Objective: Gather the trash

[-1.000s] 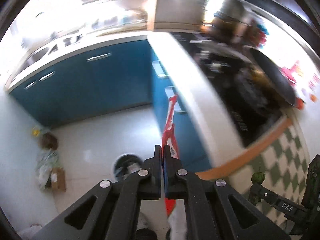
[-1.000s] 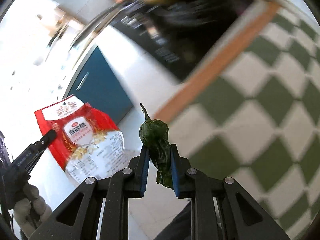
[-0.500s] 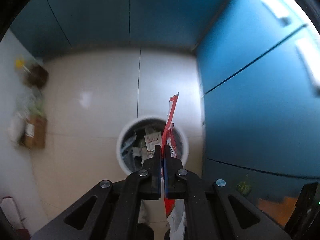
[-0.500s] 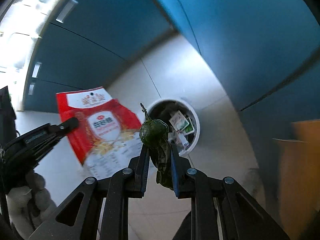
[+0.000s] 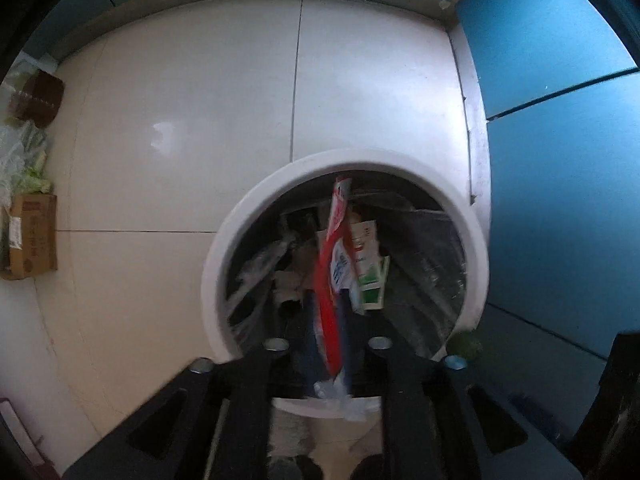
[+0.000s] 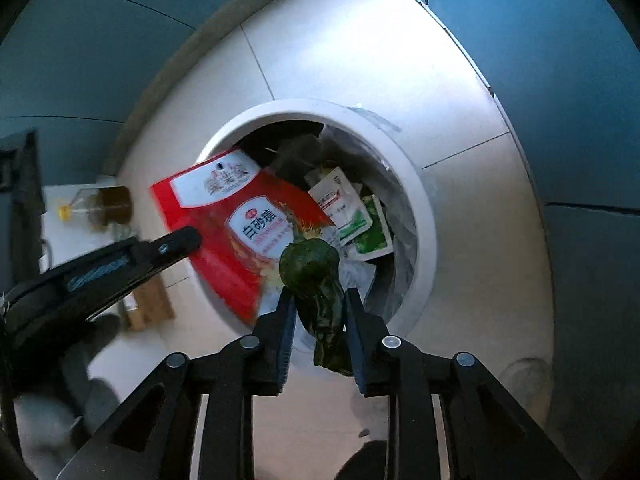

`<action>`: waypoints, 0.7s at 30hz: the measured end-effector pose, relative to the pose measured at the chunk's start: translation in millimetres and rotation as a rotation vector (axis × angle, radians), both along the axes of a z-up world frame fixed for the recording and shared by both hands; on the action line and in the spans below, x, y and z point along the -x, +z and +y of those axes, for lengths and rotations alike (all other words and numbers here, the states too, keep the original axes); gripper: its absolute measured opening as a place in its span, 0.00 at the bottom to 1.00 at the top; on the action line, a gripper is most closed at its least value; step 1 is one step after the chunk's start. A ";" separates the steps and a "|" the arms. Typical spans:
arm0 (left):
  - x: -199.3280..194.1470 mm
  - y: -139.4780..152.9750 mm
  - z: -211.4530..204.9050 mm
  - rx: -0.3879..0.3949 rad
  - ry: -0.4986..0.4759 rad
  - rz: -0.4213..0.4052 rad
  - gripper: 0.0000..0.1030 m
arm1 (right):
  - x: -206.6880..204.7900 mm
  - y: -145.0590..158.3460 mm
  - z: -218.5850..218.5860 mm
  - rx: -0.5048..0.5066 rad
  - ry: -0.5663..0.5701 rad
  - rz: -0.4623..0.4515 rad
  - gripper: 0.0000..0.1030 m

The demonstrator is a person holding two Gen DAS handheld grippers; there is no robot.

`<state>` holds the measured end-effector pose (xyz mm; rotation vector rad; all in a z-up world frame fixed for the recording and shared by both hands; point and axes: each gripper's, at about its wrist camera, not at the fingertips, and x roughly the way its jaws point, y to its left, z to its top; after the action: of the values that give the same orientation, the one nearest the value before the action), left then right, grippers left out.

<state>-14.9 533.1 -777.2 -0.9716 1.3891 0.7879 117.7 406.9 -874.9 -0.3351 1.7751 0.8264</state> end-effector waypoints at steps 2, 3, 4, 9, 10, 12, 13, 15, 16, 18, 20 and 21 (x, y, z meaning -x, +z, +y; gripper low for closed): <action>10.9 13.2 2.3 -0.046 -0.003 -0.002 0.68 | -0.5 2.3 3.4 0.013 0.001 -0.023 0.57; 13.3 20.7 3.5 -0.073 -0.004 0.010 0.86 | 0.0 7.0 3.9 0.015 0.006 -0.041 0.59; 17.7 27.0 3.3 -0.104 -0.009 0.027 0.90 | -0.3 8.9 4.1 0.018 0.013 -0.051 0.60; 39.1 65.7 -1.2 -0.188 -0.029 0.102 0.97 | 2.9 53.5 1.5 0.055 0.075 -0.206 0.94; 43.3 75.6 -4.1 -0.212 -0.037 0.120 0.97 | 4.7 68.8 -0.9 0.058 0.081 -0.233 1.00; 52.0 100.7 -13.1 -0.249 -0.049 0.139 0.97 | 7.7 90.8 -4.4 0.062 0.094 -0.284 1.00; 51.6 108.9 -15.5 -0.263 -0.050 0.148 0.97 | 10.4 107.8 -7.4 0.063 0.105 -0.317 1.00; 52.2 129.8 -22.9 -0.290 -0.051 0.155 0.97 | 14.5 138.9 -12.4 0.053 0.119 -0.367 1.00; 54.5 143.7 -28.5 -0.301 -0.052 0.155 0.97 | 15.7 151.6 -15.1 0.052 0.124 -0.384 1.00; 56.4 176.2 -42.3 -0.322 -0.056 0.142 0.97 | 19.7 190.7 -23.3 0.036 0.128 -0.421 1.00; 59.8 207.1 -53.9 -0.339 -0.063 0.128 0.97 | 23.1 226.6 -31.3 0.026 0.131 -0.453 1.00; 61.5 223.8 -61.2 -0.343 -0.066 0.117 0.97 | 25.7 251.5 -37.6 0.012 0.129 -0.467 1.00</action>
<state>-76.4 471.9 -553.4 -0.6187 1.3230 1.0070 92.0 369.3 -623.4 -0.6036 1.3325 0.7538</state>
